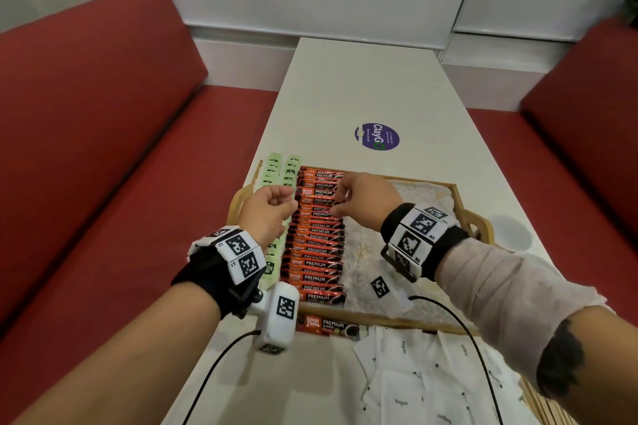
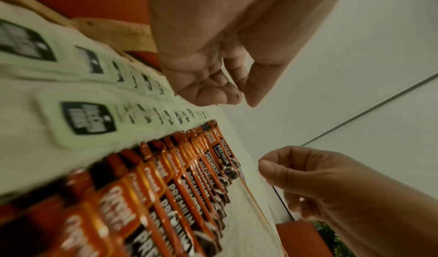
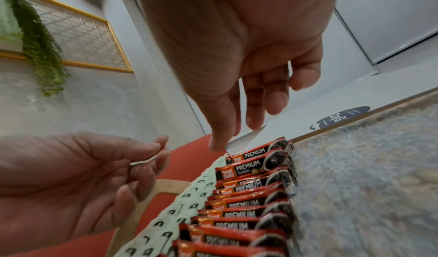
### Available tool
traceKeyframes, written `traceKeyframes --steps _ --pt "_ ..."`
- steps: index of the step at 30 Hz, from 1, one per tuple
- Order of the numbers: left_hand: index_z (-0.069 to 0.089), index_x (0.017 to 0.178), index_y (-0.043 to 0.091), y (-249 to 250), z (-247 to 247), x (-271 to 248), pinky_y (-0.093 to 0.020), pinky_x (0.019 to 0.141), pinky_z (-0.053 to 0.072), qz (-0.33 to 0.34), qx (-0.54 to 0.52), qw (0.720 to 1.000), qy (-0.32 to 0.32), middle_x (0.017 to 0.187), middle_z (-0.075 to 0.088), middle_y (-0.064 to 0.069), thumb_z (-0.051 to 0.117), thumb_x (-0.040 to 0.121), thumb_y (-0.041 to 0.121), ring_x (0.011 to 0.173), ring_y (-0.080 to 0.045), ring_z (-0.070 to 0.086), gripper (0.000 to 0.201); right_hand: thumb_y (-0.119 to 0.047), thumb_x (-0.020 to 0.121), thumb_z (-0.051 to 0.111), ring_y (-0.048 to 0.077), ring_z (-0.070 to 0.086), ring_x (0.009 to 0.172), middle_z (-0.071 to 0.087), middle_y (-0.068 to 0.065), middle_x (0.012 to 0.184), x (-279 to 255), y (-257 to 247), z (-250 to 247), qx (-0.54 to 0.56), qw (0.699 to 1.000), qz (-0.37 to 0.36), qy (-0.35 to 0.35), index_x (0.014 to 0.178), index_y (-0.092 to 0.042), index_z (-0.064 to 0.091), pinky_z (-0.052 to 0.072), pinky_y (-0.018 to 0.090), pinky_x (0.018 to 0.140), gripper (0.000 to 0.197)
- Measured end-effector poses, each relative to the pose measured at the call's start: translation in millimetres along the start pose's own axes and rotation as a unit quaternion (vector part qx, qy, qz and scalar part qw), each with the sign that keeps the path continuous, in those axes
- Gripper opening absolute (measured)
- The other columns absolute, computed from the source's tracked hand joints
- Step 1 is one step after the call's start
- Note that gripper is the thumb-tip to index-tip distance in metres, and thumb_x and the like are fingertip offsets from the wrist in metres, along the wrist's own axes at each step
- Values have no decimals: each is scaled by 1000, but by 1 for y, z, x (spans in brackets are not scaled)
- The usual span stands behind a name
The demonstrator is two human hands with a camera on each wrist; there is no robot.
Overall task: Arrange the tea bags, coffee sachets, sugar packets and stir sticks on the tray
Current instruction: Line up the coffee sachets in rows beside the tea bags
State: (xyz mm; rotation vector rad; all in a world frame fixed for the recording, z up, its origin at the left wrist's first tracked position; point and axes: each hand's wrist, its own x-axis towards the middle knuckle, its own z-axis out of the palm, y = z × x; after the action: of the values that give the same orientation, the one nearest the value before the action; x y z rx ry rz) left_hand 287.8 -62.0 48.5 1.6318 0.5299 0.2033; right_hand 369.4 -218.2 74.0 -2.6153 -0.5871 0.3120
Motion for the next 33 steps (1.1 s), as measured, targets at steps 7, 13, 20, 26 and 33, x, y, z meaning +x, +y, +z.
traceKeyframes --steps 7,13,20,26,33 --pt "58 91 18 -12 -16 -47 -24 62 44 -4 37 998 -42 81 56 4 59 91 8 74 -9 54 11 -29 78 75 15 60 77 63 -3 83 -58 -12 5 -9 999 -34 -14 85 -18 64 48 29 68 16" --pt "59 80 20 -27 -28 -79 -24 65 43 7 122 991 -60 76 58 1 65 86 5 71 -12 53 17 -25 81 71 16 60 83 65 -2 89 -101 -24 22 -46 996 -56 -57 88 -17 66 48 28 70 12" --pt "67 89 22 -44 -33 -106 -8 59 41 -14 279 952 -124 86 67 3 67 86 11 77 -9 60 11 -23 90 53 22 54 68 57 1 76 -133 -32 50 -182 977 -17 -108 94 -11 65 43 28 61 17" --pt "69 113 24 -46 -31 -114 -16 83 42 -29 381 914 -133 113 66 7 61 88 11 96 -8 58 29 -14 92 49 23 51 72 51 2 76 -145 -32 61 -243 960 -6 -140 87 -13 51 42 30 65 6" --pt "62 124 16 -47 -24 -114 -20 100 40 -23 450 878 -161 125 62 0 61 90 10 116 -16 57 35 -15 91 51 24 51 74 52 4 83 -150 -34 72 -230 961 -3 -153 90 -14 56 42 30 66 6"
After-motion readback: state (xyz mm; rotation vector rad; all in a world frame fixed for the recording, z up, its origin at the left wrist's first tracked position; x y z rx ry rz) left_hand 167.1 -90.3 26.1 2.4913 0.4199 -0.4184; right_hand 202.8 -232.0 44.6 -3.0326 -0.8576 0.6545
